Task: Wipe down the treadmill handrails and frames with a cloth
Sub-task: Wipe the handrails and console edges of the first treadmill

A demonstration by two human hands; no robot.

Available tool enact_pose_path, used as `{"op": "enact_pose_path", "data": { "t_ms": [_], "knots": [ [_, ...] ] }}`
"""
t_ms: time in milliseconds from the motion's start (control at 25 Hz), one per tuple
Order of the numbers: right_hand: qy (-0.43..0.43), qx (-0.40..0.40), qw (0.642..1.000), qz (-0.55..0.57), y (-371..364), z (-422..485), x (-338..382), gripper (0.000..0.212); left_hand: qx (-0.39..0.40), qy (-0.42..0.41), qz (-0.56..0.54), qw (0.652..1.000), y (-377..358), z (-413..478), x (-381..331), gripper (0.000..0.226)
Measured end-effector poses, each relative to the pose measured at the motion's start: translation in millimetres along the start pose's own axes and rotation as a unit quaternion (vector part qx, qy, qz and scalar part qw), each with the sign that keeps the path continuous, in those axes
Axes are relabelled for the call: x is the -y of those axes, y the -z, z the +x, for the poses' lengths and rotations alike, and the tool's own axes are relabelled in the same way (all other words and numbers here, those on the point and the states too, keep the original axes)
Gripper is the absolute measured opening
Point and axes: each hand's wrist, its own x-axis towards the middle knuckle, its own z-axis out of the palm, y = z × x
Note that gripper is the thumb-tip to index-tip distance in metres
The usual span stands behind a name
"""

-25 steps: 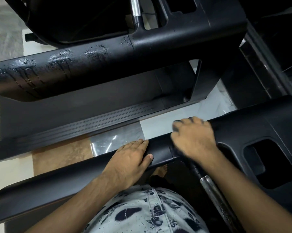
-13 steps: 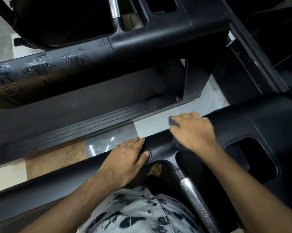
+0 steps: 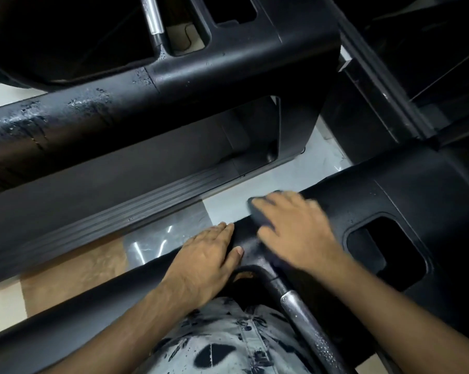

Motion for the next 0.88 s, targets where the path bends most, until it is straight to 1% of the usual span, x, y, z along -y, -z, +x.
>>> {"op": "enact_pose_path", "data": {
  "t_ms": [40, 80, 120, 160, 200, 240, 280, 320, 360, 400, 440, 480, 520, 560, 600, 640, 680, 720, 760, 800, 840, 880],
  "knots": [
    [-0.087, 0.004, 0.996, 0.009, 7.8, 11.0, -16.3, 0.059, 0.006, -0.009, 0.002, 1.0, -0.2, 3.0, 0.3, 0.064],
    [-0.155, 0.014, 0.988, -0.019, 14.9, 14.9, -20.3, 0.057, 0.011, -0.016, 0.005, 1.0, -0.8, 5.8, 0.0, 0.065],
    [-0.158, -0.001, 0.986, -0.049, 14.8, 12.3, -15.5, 0.057, 0.013, -0.023, 0.008, 1.0, -0.9, 8.5, -1.4, 0.066],
    [-0.12, -0.028, 0.99, -0.071, 7.8, 3.5, -0.2, 0.058, 0.014, -0.031, 0.013, 0.999, 0.2, 12.3, -3.6, 0.066],
    [-0.08, -0.024, 0.994, -0.065, 0.2, -10.2, 17.7, 0.058, 0.016, -0.039, 0.018, 0.999, 1.2, 15.7, -5.6, 0.065],
    [-0.062, -0.014, 0.996, -0.056, -2.3, -14.5, 18.0, 0.057, 0.019, -0.045, 0.019, 0.999, 1.8, 18.7, -8.1, 0.065],
    [-0.071, -0.009, 0.997, -0.027, 2.3, -5.1, -0.8, 0.055, 0.02, -0.048, 0.016, 0.999, 2.2, 21.3, -10.3, 0.065],
    [-0.135, -0.024, 0.991, 0.005, 8.2, 9.8, -22.2, 0.053, 0.021, -0.05, 0.01, 0.998, 2.5, 23.3, -12.7, 0.065],
    [-0.195, -0.003, 0.981, 0.011, 14.4, 17.7, -32.9, 0.053, 0.024, -0.053, 0.004, 0.998, 1.6, 25.3, -14.2, 0.065],
    [-0.2, -0.011, 0.98, -0.006, 13.4, 20.4, -35.1, 0.054, 0.023, -0.055, -0.006, 0.998, 1.6, 27.2, -16.4, 0.064],
    [-0.141, -0.044, 0.989, -0.019, 7.7, 15.9, -27.4, 0.056, 0.018, -0.058, -0.026, 0.998, 2.1, 30.3, -18.4, 0.062],
    [-0.068, -0.041, 0.997, -0.02, -0.4, 5.6, -10.8, 0.059, 0.01, -0.063, -0.048, 0.997, 2.8, 34.0, -20.2, 0.059],
    [-0.022, -0.025, 0.999, -0.022, -6.1, -1.4, -8.7, 0.061, 0.003, -0.067, -0.063, 0.996, 2.5, 37.8, -21.7, 0.057],
    [-0.013, 0.003, 1.0, 0.001, -1.4, 3.5, -25.5, 0.06, 0.002, -0.07, -0.062, 0.996, 1.8, 41.4, -23.1, 0.058],
    [-0.076, -0.016, 0.997, 0.029, 3.6, 17.2, -50.5, 0.058, 0.006, -0.069, -0.052, 0.996, 1.1, 43.9, -24.3, 0.061],
    [-0.156, -0.014, 0.987, 0.03, 11.7, 24.8, -63.9, 0.056, 0.01, -0.068, -0.043, 0.997, -0.4, 45.4, -25.5, 0.063],
    [-0.192, -0.021, 0.981, 0.001, 12.0, 26.8, -67.9, 0.055, 0.012, -0.068, -0.04, 0.997, -1.5, 46.5, -26.9, 0.064],
    [-0.152, -0.045, 0.987, -0.017, 7.2, 23.6, -62.0, 0.055, 0.011, -0.068, -0.041, 0.997, -1.8, 47.4, -29.2, 0.064],
    [-0.069, -0.058, 0.996, -0.024, -3.1, 14.7, -44.4, 0.057, 0.011, -0.071, -0.043, 0.996, -2.2, 48.3, -31.6, 0.064],
    [-0.016, -0.042, 0.999, -0.026, -11.0, 2.3, -32.9, 0.059, 0.011, -0.075, -0.044, 0.996, -1.8, 49.1, -34.5, 0.064],
    [0.005, -0.019, 1.0, -0.017, -8.0, 2.1, -41.6, 0.059, 0.011, -0.077, -0.043, 0.996, -1.3, 50.9, -36.9, 0.063],
    [-0.048, -0.026, 0.998, 0.02, -1.0, 12.5, -65.6, 0.056, 0.009, -0.077, -0.043, 0.996, -1.0, 52.5, -38.6, 0.063]
  ]
}}
